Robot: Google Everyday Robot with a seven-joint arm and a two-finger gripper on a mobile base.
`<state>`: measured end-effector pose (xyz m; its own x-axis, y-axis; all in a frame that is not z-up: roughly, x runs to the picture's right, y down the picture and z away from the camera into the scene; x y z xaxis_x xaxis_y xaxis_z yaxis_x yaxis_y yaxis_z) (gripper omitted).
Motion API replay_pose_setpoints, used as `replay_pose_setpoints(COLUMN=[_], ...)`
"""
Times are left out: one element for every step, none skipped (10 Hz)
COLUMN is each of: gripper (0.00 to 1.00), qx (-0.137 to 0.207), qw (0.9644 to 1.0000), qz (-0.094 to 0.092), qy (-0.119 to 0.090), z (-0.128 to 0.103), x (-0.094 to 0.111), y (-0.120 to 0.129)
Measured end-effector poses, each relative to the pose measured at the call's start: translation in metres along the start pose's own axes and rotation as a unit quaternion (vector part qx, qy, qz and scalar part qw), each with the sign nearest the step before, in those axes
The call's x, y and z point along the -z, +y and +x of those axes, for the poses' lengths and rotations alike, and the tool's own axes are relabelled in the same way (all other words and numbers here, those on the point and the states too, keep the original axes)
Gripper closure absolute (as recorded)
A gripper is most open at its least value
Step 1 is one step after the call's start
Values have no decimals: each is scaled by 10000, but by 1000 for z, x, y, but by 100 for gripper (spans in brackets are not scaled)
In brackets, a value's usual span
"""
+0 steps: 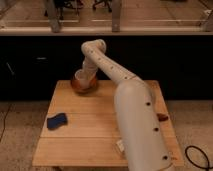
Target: Place the ceramic cup in the ceramic bowl
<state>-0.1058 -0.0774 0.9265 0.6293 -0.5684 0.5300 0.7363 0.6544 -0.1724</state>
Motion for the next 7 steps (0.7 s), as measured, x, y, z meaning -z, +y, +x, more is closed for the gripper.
replay_pose_setpoints(gripper=[100, 100, 100, 97, 91, 81, 72], qx=[23, 43, 49, 55, 74, 97, 129], qw=[10000, 10000, 10000, 10000, 10000, 9999, 9999], qz=[1, -1, 1, -7, -20, -29, -34], qy=[-6, -13, -16, -23, -29, -36, -43], z=[0, 1, 1, 2, 1, 0, -1], x=[-3, -5, -7, -7, -7, -7, -7], y=[1, 2, 3, 3, 3, 3, 3])
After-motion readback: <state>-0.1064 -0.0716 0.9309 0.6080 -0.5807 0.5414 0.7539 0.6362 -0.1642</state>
